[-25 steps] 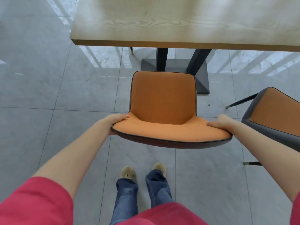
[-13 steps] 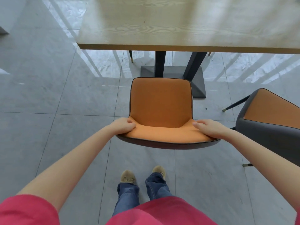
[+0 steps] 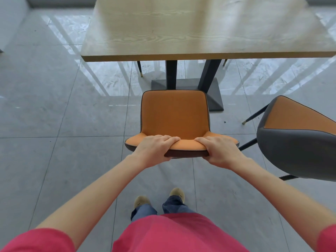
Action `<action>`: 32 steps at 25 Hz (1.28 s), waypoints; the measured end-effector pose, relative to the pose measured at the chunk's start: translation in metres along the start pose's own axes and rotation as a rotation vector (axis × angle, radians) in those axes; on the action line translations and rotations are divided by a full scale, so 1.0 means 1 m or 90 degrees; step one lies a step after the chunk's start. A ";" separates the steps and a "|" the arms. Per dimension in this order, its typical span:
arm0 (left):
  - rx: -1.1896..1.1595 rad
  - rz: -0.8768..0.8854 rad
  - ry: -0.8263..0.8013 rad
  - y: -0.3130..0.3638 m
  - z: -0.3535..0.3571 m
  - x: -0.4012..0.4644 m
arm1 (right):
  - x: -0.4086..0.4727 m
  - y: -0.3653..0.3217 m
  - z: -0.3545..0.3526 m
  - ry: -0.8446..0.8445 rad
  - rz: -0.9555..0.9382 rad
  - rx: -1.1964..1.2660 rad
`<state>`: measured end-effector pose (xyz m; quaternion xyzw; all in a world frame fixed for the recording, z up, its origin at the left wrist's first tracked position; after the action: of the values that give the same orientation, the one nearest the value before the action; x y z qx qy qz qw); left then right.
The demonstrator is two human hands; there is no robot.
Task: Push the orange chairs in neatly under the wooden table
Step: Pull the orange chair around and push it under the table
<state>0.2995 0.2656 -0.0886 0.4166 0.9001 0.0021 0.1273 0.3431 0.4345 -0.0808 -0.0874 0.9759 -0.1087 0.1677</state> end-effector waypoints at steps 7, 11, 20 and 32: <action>0.087 0.128 0.138 -0.024 -0.009 0.011 | 0.012 0.001 0.003 0.123 -0.052 -0.021; 0.088 0.105 0.151 -0.033 -0.017 0.024 | 0.031 0.014 -0.011 0.187 -0.125 -0.049; 0.033 0.081 0.135 -0.018 -0.008 0.027 | 0.023 0.021 -0.011 0.185 -0.194 -0.060; 0.007 0.032 -0.002 0.001 0.001 0.000 | -0.009 0.004 0.011 0.112 0.025 -0.033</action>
<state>0.3006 0.2666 -0.0895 0.4394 0.8893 -0.0006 0.1267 0.3546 0.4382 -0.0890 -0.0626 0.9909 -0.0876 0.0807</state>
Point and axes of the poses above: each hand's wrist, its own x-axis towards the middle knuckle, its own z-axis out of the palm, y = z × x, the point moved 4 cm from there along x, towards the middle knuckle, and after that the axes turned 6 degrees about x, right-handed, at the moved point
